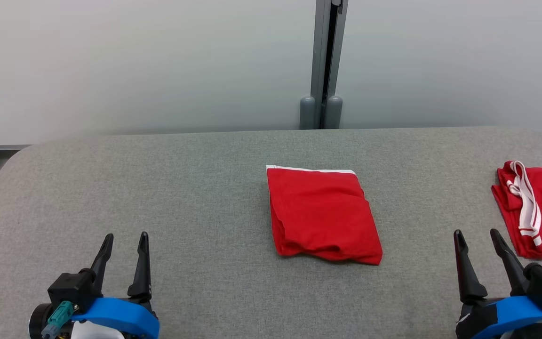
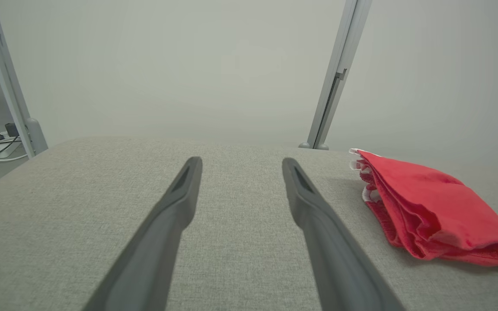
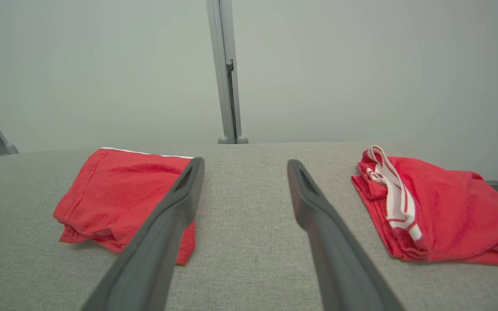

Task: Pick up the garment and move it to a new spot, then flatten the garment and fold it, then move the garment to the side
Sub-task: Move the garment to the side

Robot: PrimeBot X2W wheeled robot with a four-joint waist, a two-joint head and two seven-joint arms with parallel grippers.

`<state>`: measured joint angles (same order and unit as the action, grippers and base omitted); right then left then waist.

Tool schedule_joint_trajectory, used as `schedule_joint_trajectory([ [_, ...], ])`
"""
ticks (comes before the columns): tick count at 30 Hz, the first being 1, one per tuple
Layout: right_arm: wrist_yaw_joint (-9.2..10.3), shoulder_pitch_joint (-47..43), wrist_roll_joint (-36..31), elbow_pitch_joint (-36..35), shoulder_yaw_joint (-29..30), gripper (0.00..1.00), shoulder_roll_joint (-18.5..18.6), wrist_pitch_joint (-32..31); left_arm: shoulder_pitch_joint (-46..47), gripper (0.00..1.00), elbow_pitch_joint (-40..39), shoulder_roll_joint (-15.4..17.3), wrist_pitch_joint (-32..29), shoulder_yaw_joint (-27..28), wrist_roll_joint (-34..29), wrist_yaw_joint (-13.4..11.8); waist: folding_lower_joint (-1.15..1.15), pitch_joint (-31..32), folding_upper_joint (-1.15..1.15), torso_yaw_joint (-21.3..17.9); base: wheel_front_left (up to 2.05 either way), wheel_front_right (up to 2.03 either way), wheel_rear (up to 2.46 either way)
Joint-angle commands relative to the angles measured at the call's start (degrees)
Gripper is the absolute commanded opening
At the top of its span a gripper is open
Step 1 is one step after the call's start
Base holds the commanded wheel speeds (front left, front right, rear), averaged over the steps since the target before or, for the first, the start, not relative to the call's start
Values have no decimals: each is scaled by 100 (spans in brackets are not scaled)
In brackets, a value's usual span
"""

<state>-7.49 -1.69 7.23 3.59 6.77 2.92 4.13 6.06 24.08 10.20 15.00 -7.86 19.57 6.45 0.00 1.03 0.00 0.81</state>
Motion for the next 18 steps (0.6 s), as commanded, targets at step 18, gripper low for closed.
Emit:
schedule_joint_trajectory([
  [18,0,-152,175,112,-90,100,-3,-79,-25,100,73,-13,23,38,-13,54,0,92,0,-45,0,0,0],
])
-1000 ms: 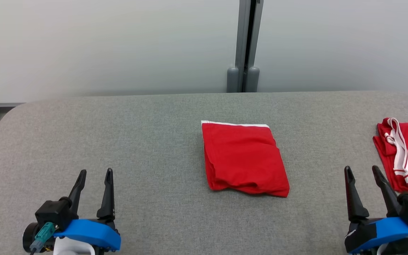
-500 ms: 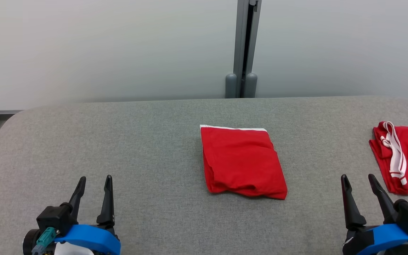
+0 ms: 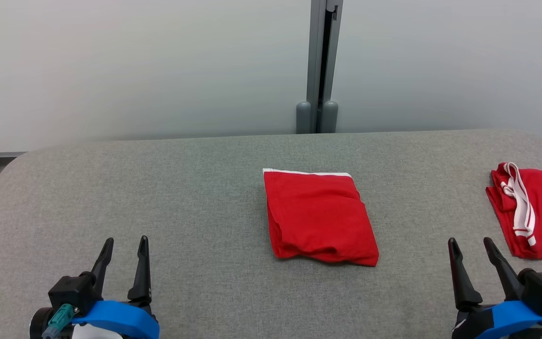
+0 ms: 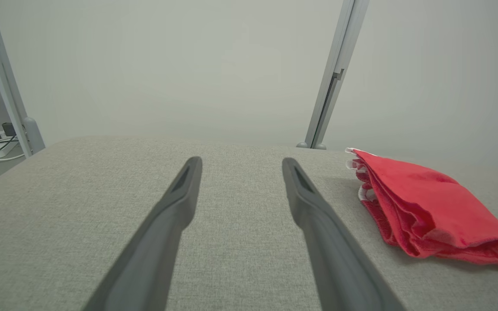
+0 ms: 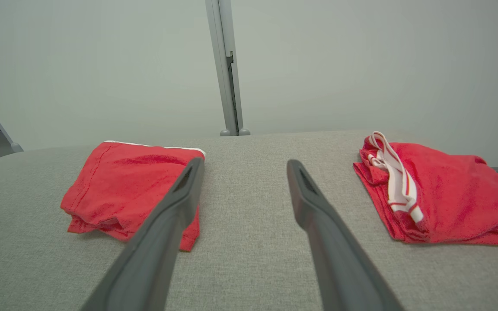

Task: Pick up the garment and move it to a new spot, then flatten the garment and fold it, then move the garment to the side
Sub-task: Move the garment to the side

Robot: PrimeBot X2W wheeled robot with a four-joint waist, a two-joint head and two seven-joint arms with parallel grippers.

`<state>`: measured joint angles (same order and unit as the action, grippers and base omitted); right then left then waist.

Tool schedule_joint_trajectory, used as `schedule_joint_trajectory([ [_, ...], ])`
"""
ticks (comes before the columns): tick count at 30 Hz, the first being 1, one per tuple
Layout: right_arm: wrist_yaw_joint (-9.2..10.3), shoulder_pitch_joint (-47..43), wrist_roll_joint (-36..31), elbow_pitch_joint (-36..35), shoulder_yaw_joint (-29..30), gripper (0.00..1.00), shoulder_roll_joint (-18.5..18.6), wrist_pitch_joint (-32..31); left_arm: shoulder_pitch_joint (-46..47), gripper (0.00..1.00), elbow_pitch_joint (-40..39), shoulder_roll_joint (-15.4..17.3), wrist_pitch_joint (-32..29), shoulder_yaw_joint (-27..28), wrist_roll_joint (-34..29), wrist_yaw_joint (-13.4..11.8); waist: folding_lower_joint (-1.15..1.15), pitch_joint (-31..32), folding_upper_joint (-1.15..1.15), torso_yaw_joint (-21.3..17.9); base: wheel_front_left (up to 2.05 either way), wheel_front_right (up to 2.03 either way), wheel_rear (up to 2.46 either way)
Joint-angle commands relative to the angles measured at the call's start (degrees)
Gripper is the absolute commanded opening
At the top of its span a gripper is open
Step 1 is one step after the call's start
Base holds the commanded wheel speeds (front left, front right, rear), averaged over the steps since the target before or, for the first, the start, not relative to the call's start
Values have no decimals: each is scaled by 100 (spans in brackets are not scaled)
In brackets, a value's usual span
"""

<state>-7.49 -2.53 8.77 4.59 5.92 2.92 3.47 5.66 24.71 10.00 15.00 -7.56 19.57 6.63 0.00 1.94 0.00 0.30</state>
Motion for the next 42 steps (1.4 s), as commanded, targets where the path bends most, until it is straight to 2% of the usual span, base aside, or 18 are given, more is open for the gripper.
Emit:
schedule_joint_trajectory([
  [1,0,-68,22,12,-4,100,-3,-14,15,100,9,6,23,8,-13,36,0,1,0,6,0,0,0],
  [7,0,150,-26,45,-93,100,-2,-190,26,100,12,3,23,-26,-27,44,0,-7,0,65,0,0,0],
  [12,0,899,-2,239,-286,100,1,-931,101,100,12,-11,23,-84,-38,41,0,-85,0,119,0,0,0],
  [15,0,1481,-60,586,-373,100,-3,-1439,196,100,12,-25,23,-153,-50,47,0,-171,0,205,0,0,0],
  [24,0,3161,365,2558,-200,100,5,-2637,726,100,-45,-80,23,-471,-63,81,0,-777,0,681,0,0,0],
  [31,0,3831,-2,3934,428,100,4,-2547,1012,100,-104,-141,23,-662,-43,98,0,-1108,0,1010,0,0,0],
  [35,0,4042,-115,4583,532,100,3,-2483,1094,100,-102,-138,23,-755,-47,97,0,-1184,0,1115,0,0,0],
  [39,0,4172,-53,5183,442,100,-4,-2676,1190,100,-126,-107,23,-818,-27,98,0,-1211,0,1122,0,0,0],
  [40,0,4209,-16,5287,361,77,-18,-2722,1203,100,-134,-98,23,-817,-33,99,0,-1218,0,1108,0,0,0],
  [41,-1,4261,-13,5346,248,20,-26,-2706,1210,100,-151,-93,23,-810,-44,99,0,-1225,0,1088,0,0,0],
  [42,-2,4319,-90,5363,121,0,-32,-2641,1220,100,-163,-88,22,-789,-58,99,0,-1235,0,1064,0,0,0],
])
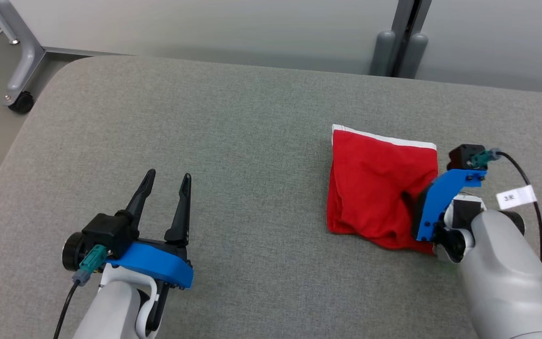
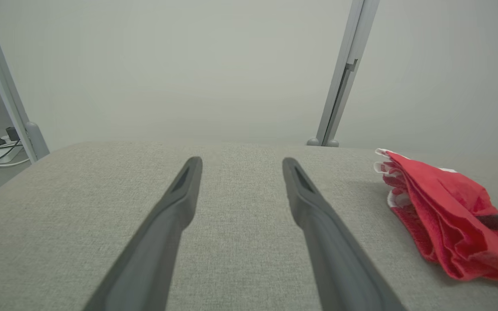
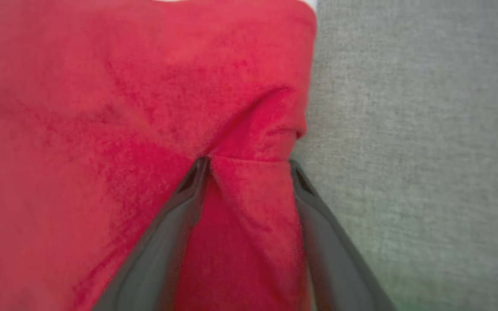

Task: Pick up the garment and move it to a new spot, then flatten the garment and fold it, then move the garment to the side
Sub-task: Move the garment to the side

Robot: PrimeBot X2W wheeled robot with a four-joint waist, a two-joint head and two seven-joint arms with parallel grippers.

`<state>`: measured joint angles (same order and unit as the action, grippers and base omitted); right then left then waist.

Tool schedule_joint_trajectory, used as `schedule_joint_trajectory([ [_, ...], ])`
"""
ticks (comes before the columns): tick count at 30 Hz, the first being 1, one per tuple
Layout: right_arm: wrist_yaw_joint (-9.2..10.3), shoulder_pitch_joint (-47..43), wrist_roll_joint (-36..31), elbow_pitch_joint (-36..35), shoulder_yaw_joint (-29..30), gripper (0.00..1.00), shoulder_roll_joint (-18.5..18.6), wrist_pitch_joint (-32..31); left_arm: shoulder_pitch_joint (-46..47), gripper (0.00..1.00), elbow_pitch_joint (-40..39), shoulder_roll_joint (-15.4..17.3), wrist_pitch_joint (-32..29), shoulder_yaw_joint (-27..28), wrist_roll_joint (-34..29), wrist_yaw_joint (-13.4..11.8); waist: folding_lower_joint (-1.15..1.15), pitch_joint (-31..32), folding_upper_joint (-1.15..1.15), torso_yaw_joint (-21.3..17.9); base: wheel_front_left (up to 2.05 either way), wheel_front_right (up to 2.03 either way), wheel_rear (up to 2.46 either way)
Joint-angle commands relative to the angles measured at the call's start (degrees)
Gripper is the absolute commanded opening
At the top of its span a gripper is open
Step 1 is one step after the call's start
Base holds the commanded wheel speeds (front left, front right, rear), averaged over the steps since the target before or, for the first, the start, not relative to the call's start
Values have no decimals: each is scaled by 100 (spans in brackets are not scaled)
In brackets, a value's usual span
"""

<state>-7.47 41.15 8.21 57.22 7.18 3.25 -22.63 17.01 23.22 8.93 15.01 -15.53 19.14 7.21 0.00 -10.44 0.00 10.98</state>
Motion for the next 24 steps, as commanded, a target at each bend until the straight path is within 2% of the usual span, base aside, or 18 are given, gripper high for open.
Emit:
schedule_joint_trajectory([
  [1,-3,-4,-175,112,-149,0,-40,-1,106,100,-27,18,21,23,-28,41,0,-9,0,-27,0,0,0],
  [7,1,452,-449,-50,-1147,0,284,63,60,100,-115,44,21,189,-60,32,0,-21,0,-293,0,0,0],
  [12,-2,880,-125,-388,-2086,0,512,-172,-102,100,-295,94,21,471,-62,-33,0,-115,0,-773,0,0,0],
  [15,-1,1128,196,-712,-2554,0,776,-380,-161,100,-427,116,21,627,-85,-64,0,-210,0,-1098,0,0,0],
  [19,-2,1366,651,-1198,-2911,0,1204,-652,-147,100,-576,140,21,707,-144,-57,0,-338,0,-1504,0,0,0],
  [24,-2,1531,1079,-1740,-2993,0,1805,-959,-87,100,-691,159,21,697,-202,-40,0,-475,0,-1943,0,0,0],
])
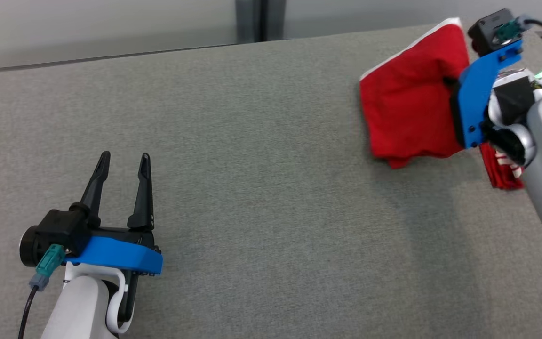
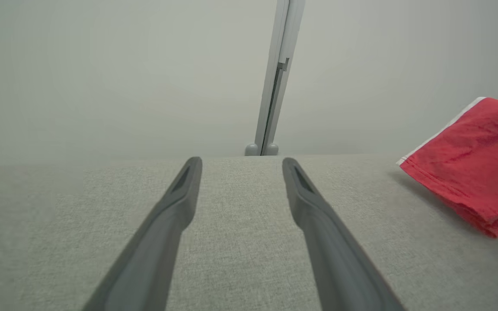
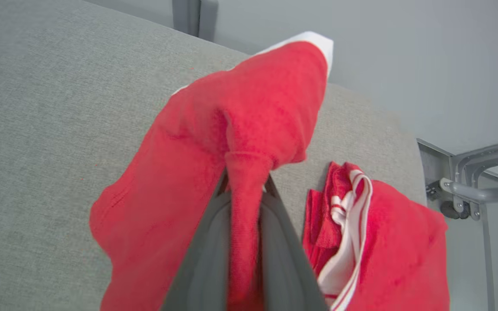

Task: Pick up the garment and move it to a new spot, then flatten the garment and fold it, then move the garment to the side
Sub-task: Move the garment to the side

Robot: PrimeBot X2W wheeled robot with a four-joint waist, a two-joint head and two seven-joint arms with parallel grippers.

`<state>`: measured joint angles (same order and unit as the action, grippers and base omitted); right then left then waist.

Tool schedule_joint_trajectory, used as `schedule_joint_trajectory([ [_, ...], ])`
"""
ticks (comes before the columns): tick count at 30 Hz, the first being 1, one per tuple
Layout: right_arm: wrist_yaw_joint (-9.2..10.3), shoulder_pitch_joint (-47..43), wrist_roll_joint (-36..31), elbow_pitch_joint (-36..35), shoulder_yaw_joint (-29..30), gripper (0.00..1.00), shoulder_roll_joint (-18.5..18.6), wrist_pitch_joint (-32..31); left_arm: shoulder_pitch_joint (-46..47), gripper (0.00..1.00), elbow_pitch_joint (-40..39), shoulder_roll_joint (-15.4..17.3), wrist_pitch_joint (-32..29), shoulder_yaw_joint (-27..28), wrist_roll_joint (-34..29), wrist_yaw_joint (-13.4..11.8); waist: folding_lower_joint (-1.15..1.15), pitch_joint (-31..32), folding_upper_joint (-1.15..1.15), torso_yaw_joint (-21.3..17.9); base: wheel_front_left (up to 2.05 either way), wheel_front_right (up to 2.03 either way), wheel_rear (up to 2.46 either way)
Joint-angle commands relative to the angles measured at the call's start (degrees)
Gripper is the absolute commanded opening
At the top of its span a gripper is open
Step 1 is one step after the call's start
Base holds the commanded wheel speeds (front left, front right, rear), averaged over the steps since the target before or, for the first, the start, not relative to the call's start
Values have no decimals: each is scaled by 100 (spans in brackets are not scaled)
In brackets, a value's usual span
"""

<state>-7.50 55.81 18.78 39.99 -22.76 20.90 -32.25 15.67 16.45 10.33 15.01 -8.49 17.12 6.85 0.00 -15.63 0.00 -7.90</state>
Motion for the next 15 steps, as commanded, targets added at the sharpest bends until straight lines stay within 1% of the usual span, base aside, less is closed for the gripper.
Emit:
schedule_joint_trajectory([
  [1,2,77,69,-103,53,0,157,-10,69,100,-30,25,21,-23,-15,1,0,19,0,-129,0,0,0],
  [5,2,16,-71,-327,43,0,655,114,158,100,-61,34,21,-91,-37,19,0,-113,0,-346,0,0,0],
  [10,2,-117,-236,-256,187,0,1146,420,322,100,-79,103,5,-230,-45,28,0,-408,0,-464,0,0,0],
  [12,2,-135,-297,-193,272,0,1261,577,397,100,-99,165,-12,-250,-37,35,0,-555,0,-489,0,0,0],
  [13,2,-135,-297,-193,272,0,1261,577,397,100,-99,165,-12,-250,-37,35,0,-555,0,-489,0,0,0],
  [15,2,-162,-412,-138,280,0,1414,747,459,100,-137,222,-48,-276,-44,42,0,-713,0,-492,0,0,0],
])
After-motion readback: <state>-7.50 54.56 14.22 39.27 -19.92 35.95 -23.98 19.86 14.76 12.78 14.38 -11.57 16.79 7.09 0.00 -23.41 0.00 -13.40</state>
